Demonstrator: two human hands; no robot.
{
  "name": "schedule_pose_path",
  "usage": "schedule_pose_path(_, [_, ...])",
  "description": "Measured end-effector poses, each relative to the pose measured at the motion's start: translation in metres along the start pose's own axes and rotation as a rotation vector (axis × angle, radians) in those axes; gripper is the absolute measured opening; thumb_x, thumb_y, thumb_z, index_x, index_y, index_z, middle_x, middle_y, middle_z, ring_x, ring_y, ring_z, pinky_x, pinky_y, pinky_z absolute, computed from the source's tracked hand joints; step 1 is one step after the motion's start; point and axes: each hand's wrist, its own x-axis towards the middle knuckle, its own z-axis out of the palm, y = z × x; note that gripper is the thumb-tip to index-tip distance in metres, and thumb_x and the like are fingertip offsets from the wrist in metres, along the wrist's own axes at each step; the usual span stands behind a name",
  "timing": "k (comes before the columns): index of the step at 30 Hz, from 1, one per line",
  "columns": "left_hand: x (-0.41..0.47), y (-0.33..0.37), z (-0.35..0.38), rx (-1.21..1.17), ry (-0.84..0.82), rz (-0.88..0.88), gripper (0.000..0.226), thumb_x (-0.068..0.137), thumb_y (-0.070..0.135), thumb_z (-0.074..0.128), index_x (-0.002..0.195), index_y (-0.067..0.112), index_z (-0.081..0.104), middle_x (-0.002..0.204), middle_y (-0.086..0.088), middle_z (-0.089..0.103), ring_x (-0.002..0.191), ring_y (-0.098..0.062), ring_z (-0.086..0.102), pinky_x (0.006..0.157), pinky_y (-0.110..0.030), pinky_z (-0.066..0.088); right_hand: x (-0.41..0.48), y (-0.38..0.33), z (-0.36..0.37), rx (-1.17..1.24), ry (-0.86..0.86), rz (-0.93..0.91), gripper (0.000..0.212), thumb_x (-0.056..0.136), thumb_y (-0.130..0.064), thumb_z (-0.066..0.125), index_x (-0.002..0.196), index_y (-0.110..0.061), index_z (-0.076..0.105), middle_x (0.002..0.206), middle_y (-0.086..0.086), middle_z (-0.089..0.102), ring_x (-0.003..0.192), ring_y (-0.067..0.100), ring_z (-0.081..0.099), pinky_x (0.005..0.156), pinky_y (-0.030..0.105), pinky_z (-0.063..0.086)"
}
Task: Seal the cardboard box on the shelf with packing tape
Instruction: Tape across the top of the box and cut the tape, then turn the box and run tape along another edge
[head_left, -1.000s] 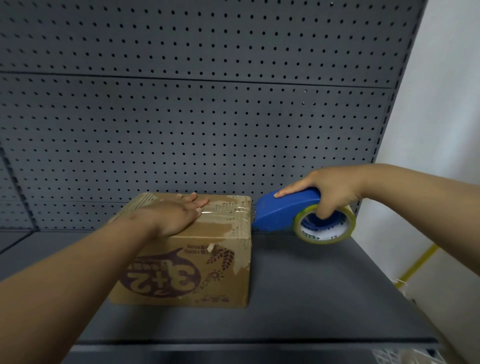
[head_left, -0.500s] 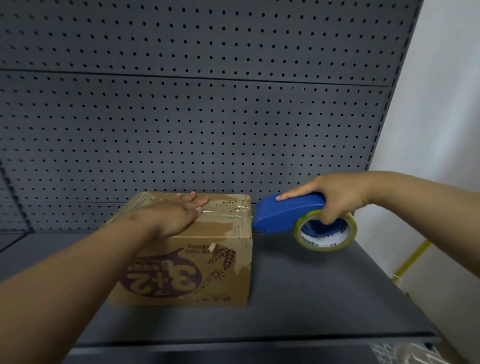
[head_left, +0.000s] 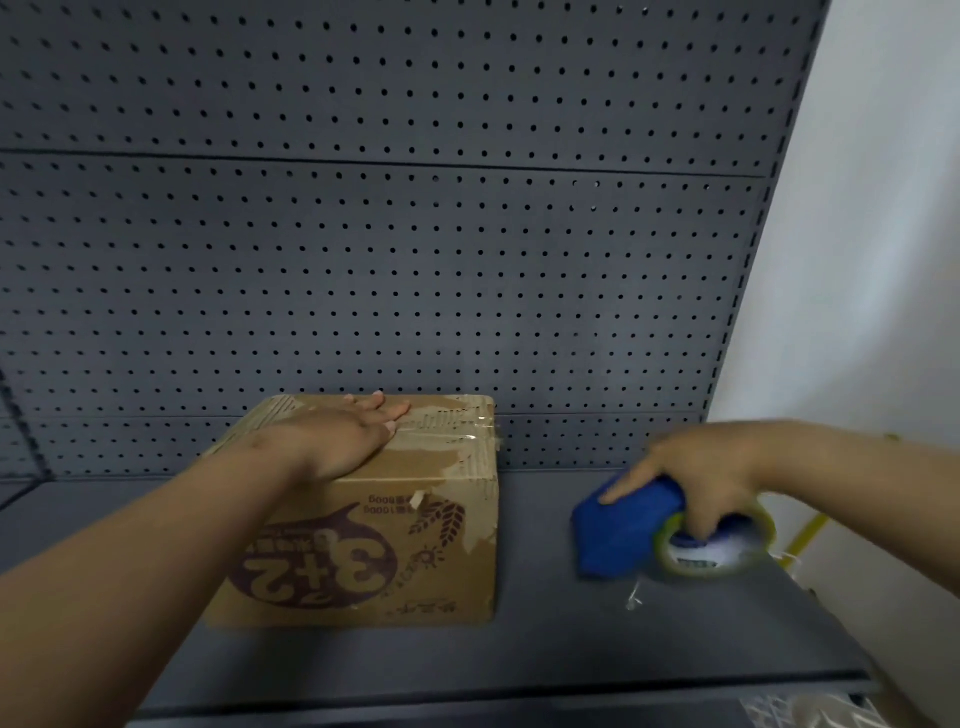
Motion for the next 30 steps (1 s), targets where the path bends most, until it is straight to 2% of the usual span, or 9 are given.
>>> schedule_pose_path(3, [0.0,0.004,-0.001,-0.009,0.004,0.0,0.05,0.099,0.04,0.012,0.148,0.036,0.005,0.161,0.003,-0.001,0.148,-0.02,0.0,0.118,-0.036,0.005,-0.01,0.032,0.008,0.03,0.397,0.116,0.077,0.074,-0.044,0.065,0.124,-0.071,0.013,0.093,-0.003,0.044,0.084,0.015,0.048,0.078,0.028,0.043])
schedule_pose_path(8, [-0.001,0.014,-0.008,0.088,0.167,0.086,0.05,0.099,0.031,0.024,0.148,0.034,0.015,0.159,0.009,0.012,0.146,-0.011,0.011,0.118,-0.029,0.008,0.006,0.032,-0.032,0.231,0.77,0.109,0.079,0.075,-0.035,0.066,0.129,-0.064,0.016,0.082,-0.002,0.037,0.078,0.02,0.046,0.067,0.031,0.038])
schedule_pose_path(12, [-0.004,0.045,-0.015,-0.043,0.186,0.393,0.044,0.099,0.029,0.033,0.143,0.034,0.031,0.153,0.02,0.022,0.137,0.008,0.009,0.108,-0.012,0.003,0.015,0.013,-0.05,0.32,0.888,0.101,0.08,0.075,-0.028,0.068,0.135,-0.056,0.024,0.083,0.0,0.035,0.081,0.021,0.044,0.069,0.031,0.038])
schedule_pose_path(14, [0.003,0.056,-0.01,0.031,0.161,0.47,0.045,0.098,0.036,0.032,0.142,0.03,0.036,0.154,0.015,0.025,0.141,0.004,0.01,0.109,-0.014,0.002,0.018,0.005,-0.055,0.369,0.926,0.081,0.08,0.075,-0.028,0.069,0.135,-0.055,0.024,0.081,-0.003,0.033,0.081,0.021,0.043,0.071,0.033,0.04])
schedule_pose_path(17, [0.013,0.06,-0.002,0.114,0.179,0.548,0.043,0.097,0.04,0.033,0.132,0.024,0.051,0.147,0.007,0.043,0.14,-0.007,0.03,0.114,-0.02,0.016,0.017,-0.003,-0.059,0.432,0.965,0.052,0.083,0.074,-0.026,0.069,0.132,-0.06,0.021,0.082,-0.002,0.035,0.08,0.02,0.044,0.072,0.033,0.042])
schedule_pose_path(20, [0.019,0.058,0.002,0.104,0.195,0.633,0.043,0.093,0.041,0.033,0.113,0.017,0.062,0.127,0.001,0.06,0.12,-0.015,0.051,0.105,-0.033,0.038,0.015,-0.009,-0.064,0.506,1.005,0.021,0.085,0.072,-0.023,0.069,0.126,-0.065,0.019,0.087,0.002,0.039,0.079,0.019,0.045,0.069,0.028,0.042])
schedule_pose_path(23, [0.022,0.058,0.001,0.096,0.191,0.635,0.042,0.093,0.042,0.034,0.108,0.017,0.065,0.124,0.003,0.059,0.116,-0.014,0.052,0.1,-0.037,0.042,0.015,-0.019,-0.07,0.565,1.025,0.008,0.085,0.072,-0.02,0.068,0.128,-0.064,0.021,0.09,0.003,0.04,0.08,0.017,0.046,0.066,0.023,0.041])
schedule_pose_path(26, [0.015,0.059,0.001,0.109,0.229,0.588,0.042,0.095,0.045,0.033,0.119,0.026,0.062,0.145,0.009,0.043,0.139,-0.009,0.028,0.116,-0.036,0.024,0.013,-0.033,-0.079,0.584,1.052,0.002,0.086,0.072,-0.018,0.068,0.131,-0.061,0.023,0.09,0.004,0.041,0.079,0.013,0.046,0.061,0.021,0.038])
schedule_pose_path(30, [0.006,0.038,-0.013,-0.558,0.54,0.252,0.042,0.096,0.043,0.034,0.12,0.021,0.061,0.133,0.002,0.055,0.121,-0.014,0.05,0.101,-0.028,0.037,0.009,-0.059,-0.096,0.598,1.096,-0.028,0.086,0.072,-0.017,0.068,0.124,-0.066,0.021,0.093,0.002,0.042,0.081,0.01,0.045,0.063,0.018,0.037])
